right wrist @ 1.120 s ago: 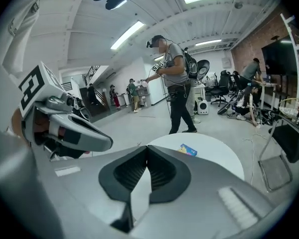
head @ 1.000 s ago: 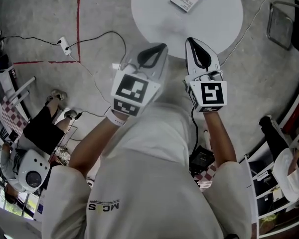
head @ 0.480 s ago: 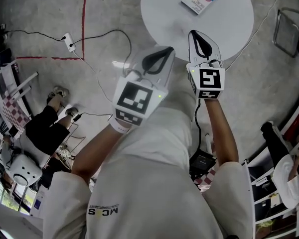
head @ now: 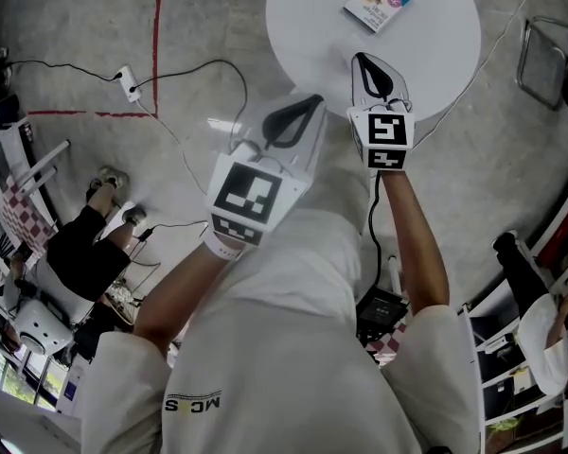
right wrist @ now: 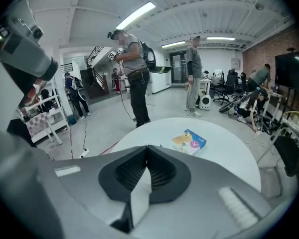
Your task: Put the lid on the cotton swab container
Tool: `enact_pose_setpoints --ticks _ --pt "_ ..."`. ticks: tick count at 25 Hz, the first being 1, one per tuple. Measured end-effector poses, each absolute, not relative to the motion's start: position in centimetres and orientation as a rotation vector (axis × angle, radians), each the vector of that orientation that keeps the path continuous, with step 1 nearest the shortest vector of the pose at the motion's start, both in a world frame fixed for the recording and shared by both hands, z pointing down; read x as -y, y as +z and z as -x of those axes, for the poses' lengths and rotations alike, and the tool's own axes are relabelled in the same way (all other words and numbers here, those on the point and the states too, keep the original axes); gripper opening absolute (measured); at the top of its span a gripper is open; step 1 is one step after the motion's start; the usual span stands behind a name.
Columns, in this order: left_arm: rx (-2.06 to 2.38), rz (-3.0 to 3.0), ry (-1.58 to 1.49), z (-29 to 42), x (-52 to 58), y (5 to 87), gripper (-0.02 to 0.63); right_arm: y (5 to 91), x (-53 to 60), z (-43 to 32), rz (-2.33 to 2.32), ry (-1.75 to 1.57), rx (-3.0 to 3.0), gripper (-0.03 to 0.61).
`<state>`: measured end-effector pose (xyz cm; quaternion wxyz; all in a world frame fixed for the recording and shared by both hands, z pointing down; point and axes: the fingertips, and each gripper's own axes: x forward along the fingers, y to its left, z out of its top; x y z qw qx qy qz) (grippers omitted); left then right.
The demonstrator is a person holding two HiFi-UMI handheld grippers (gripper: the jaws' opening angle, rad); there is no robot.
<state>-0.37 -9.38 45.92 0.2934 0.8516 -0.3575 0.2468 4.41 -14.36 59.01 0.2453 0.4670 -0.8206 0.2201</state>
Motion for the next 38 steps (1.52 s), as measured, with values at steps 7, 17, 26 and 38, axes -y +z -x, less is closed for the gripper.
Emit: enact_pose_setpoints --ticks 7,17,26,38 --pt "0.962 -2.26 0.659 0.8 9.4 46.2 0.0 61.0 14.7 -4.6 -1.278 0.627 2.203 -0.002" --pt "0.951 -2.254 0.663 0.7 9.0 46.4 0.0 62.1 15.0 -5.1 -1.284 0.6 2.181 -0.002" --pt "0.945 -2.256 0.662 0.2 9.2 46.1 0.0 61.4 15.3 -5.3 -1.304 0.617 2.22 -0.003" --pt "0.951 -2.267 0.654 0.3 9.6 45.6 0.0 61.7 15.2 -5.5 -1.307 0.669 2.202 -0.002"
